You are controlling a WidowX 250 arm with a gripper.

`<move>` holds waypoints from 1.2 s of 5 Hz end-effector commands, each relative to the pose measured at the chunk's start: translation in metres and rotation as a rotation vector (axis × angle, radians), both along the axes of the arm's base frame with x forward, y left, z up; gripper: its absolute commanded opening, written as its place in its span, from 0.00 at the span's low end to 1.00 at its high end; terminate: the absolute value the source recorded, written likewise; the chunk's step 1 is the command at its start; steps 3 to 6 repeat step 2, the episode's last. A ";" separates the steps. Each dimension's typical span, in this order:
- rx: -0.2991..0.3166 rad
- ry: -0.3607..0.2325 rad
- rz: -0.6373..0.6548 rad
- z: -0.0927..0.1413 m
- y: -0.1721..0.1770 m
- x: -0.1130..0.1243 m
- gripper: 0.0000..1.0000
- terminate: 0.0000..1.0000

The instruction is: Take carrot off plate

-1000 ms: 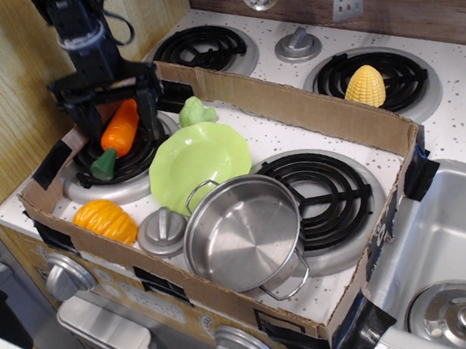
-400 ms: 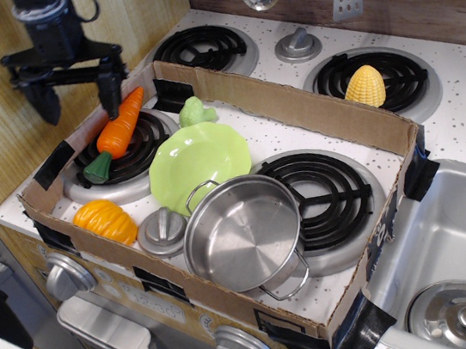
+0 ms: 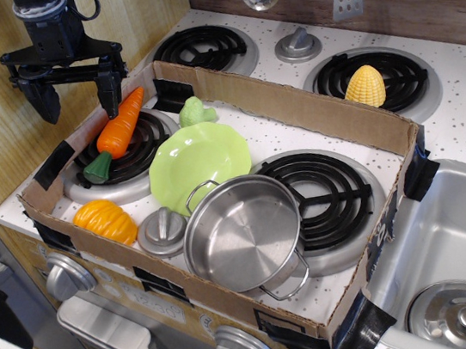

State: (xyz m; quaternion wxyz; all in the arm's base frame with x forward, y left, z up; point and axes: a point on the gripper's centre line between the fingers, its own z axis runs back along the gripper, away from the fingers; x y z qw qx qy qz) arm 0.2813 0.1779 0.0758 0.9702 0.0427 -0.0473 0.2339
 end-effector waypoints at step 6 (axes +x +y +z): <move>0.040 -0.065 0.001 0.024 0.005 0.003 1.00 1.00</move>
